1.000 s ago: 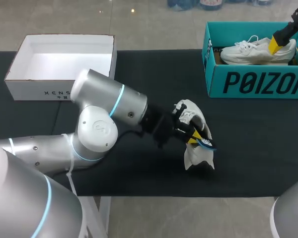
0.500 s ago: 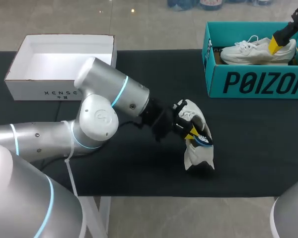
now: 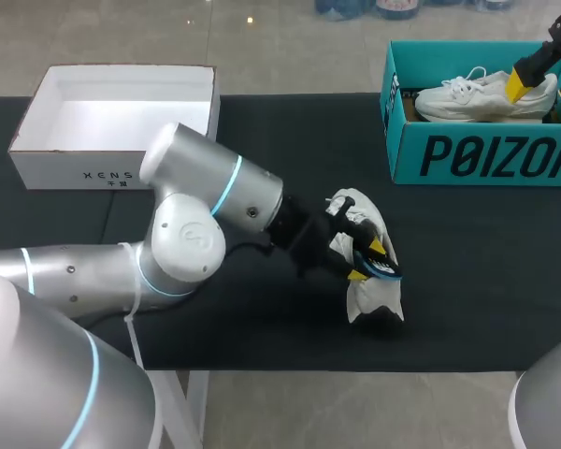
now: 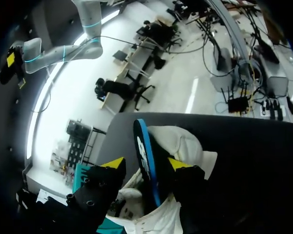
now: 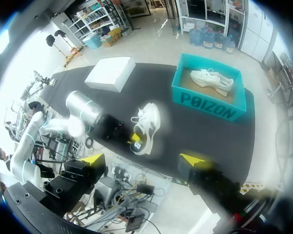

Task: Take the shoe out of the shoebox, open the shoe tongue, remove and reinsert the insole, then place the shoe into the shoebox

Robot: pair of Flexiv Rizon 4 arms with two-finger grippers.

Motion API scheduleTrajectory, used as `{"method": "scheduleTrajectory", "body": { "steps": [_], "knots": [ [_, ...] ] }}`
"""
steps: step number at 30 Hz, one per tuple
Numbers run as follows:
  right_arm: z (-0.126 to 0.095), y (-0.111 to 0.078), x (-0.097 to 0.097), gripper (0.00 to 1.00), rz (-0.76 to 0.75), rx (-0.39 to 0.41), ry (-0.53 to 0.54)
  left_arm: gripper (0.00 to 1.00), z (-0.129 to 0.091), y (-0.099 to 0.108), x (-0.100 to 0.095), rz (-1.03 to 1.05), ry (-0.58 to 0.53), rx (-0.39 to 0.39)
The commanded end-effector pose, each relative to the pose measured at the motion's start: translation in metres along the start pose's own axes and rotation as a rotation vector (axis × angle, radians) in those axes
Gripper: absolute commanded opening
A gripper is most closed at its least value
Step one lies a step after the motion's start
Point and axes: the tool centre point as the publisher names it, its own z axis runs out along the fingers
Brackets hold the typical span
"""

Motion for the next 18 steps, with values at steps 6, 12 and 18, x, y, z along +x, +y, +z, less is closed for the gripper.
{"method": "scheduleTrajectory", "body": {
  "steps": [6,12,18],
  "knots": [
    [0.000,0.003,0.000,1.00,0.001,0.006,0.000,0.47,-0.018,-0.019,-0.004,0.001,-0.027,-0.033],
    [0.000,0.003,0.000,1.00,0.001,0.006,0.000,0.36,-0.005,-0.027,0.000,-0.013,-0.036,-0.010],
    [0.000,0.003,0.000,1.00,0.001,0.006,0.000,0.33,0.002,-0.026,0.005,-0.025,-0.037,0.001]
  ]
}}
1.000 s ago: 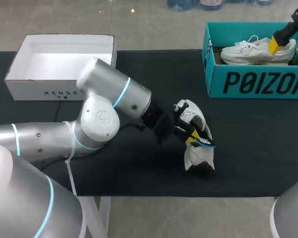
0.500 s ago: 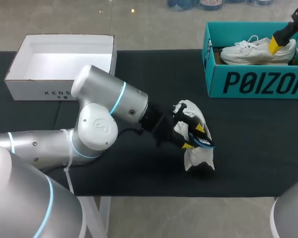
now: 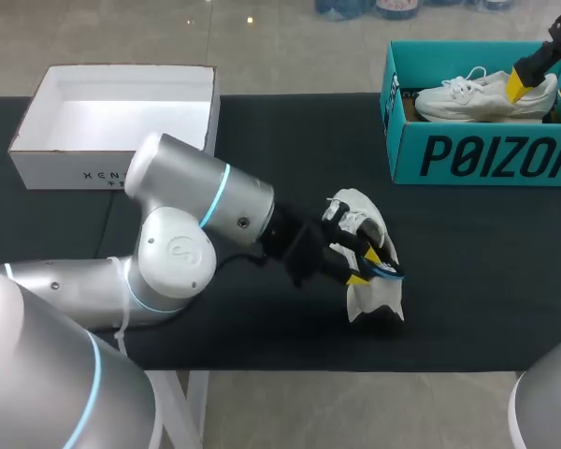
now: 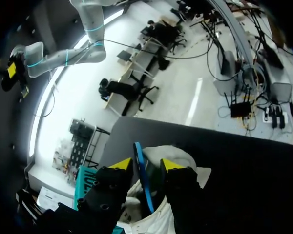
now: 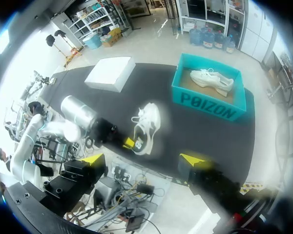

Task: Take the shoe out of the shoebox, open the shoe tongue, remove and reinsert the insole, then place the shoe into the shoebox

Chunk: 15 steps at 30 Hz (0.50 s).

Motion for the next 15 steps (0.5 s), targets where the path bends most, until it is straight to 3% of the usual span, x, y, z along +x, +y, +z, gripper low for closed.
{"method": "scheduleTrajectory", "body": {
  "steps": [1,3,6,10,13,15],
  "knots": [
    [0.000,0.003,0.000,1.00,0.001,0.006,0.000,0.33,0.009,0.004,0.002,-0.001,-0.005,-0.003],
    [0.000,0.003,0.000,1.00,0.001,0.006,0.000,0.29,0.007,0.008,0.001,-0.008,-0.014,-0.010],
    [0.000,0.003,0.000,1.00,0.001,0.006,0.000,0.15,0.004,0.013,-0.003,-0.008,-0.023,-0.025],
    [0.000,0.003,0.000,1.00,0.001,0.006,0.000,0.13,0.005,0.017,-0.007,0.001,-0.023,-0.026],
    [0.000,0.003,0.000,1.00,0.001,0.006,0.000,0.01,0.006,0.020,-0.008,0.011,-0.022,-0.024],
    [0.000,0.003,0.000,1.00,0.001,0.006,0.000,0.00,0.005,0.021,-0.010,0.018,-0.020,-0.027]
  ]
}}
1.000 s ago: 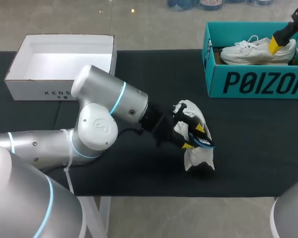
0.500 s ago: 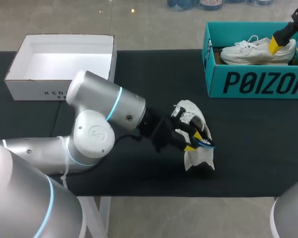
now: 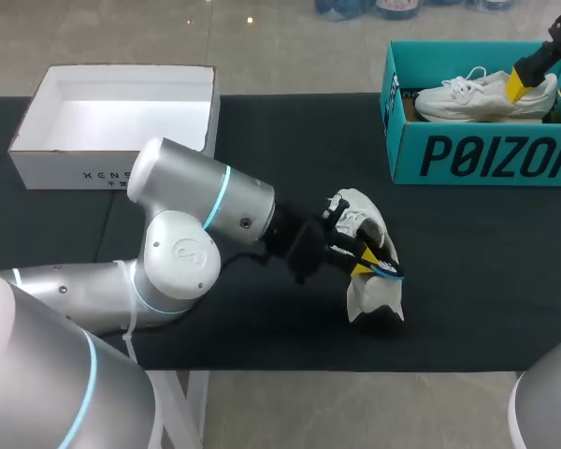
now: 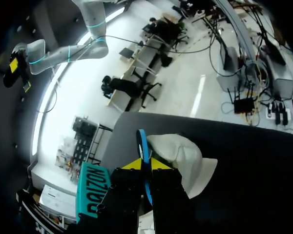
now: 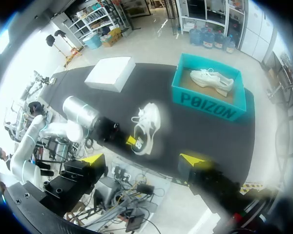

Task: Take the shoe out of the shoebox, open the shoe tongue, remove and reinsert the insole, then place the shoe into the shoebox

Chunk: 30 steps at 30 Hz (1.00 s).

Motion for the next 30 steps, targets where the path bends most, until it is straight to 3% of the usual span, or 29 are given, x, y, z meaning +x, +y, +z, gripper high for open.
{"method": "scheduleTrajectory", "body": {
  "steps": [1,14,22,23,24,25,26,27,28,30],
  "knots": [
    [0.000,0.003,0.000,1.00,0.001,0.006,0.000,0.00,0.003,0.005,-0.004,0.010,0.012,-0.001],
    [0.000,0.003,0.000,1.00,0.001,0.006,0.000,0.00,0.000,0.040,0.008,0.055,0.114,0.000],
    [0.000,0.003,0.000,1.00,0.001,0.006,0.000,0.00,0.017,0.025,0.012,0.032,0.098,0.041],
    [0.000,0.003,0.000,1.00,0.001,0.006,0.000,0.19,0.017,0.022,0.012,0.030,0.098,0.042],
    [0.000,0.003,0.000,1.00,0.001,0.006,0.000,0.31,0.016,0.019,0.012,0.029,0.098,0.044],
    [0.000,0.003,0.000,1.00,0.001,0.006,0.000,0.36,0.015,0.018,0.012,0.028,0.098,0.044],
    [0.000,0.003,0.000,1.00,0.001,0.006,0.000,0.48,0.012,0.014,0.010,0.025,0.099,0.043],
    [0.000,0.003,0.000,1.00,0.001,0.006,0.000,0.80,0.009,0.012,0.010,0.023,0.100,0.041],
    [0.000,0.003,0.000,1.00,0.001,0.006,0.000,0.99,0.007,0.012,0.010,0.019,0.098,0.037],
    [0.000,0.003,0.000,1.00,0.001,0.006,0.000,1.00,-0.001,0.008,0.010,0.018,0.102,0.024]
  ]
}}
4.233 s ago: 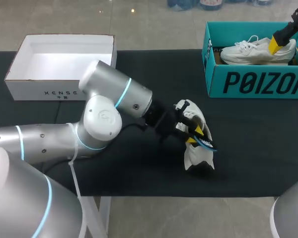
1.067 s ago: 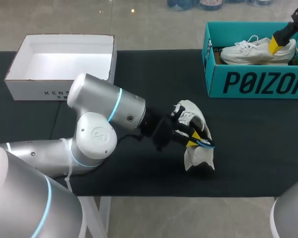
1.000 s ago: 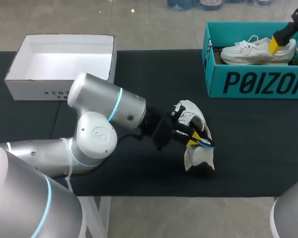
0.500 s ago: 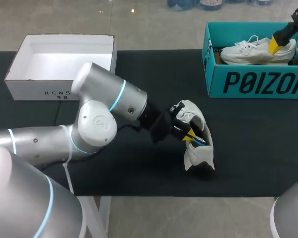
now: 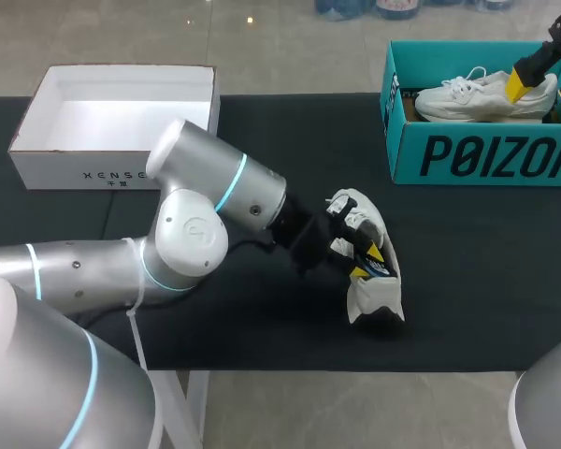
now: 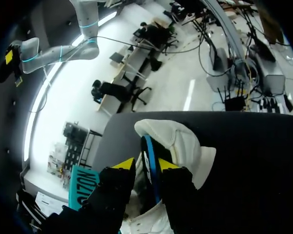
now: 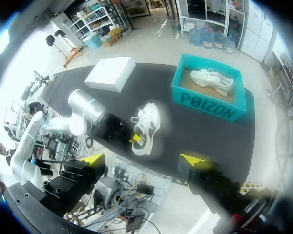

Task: Take the shoe out of the shoebox, open the shoe tongue, remove and reinsert the insole, then place the shoe into the shoebox

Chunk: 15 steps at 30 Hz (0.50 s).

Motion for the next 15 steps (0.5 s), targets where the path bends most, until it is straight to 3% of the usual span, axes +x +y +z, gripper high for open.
{"method": "scheduleTrajectory", "body": {
  "steps": [1,7,11,15],
  "knots": [
    [0.000,0.003,0.000,1.00,0.001,0.006,0.000,1.00,-0.016,-0.011,0.003,-0.005,0.010,-0.028],
    [0.000,0.003,0.000,1.00,0.001,0.006,0.000,1.00,-0.043,-0.019,0.001,-0.008,0.023,-0.066],
    [0.000,0.003,0.000,1.00,0.001,0.006,0.000,1.00,-0.060,-0.022,-0.010,0.005,0.026,-0.087],
    [0.000,0.003,0.000,1.00,0.001,0.006,0.000,1.00,-0.072,-0.020,-0.021,-0.013,0.069,-0.045]
  ]
}}
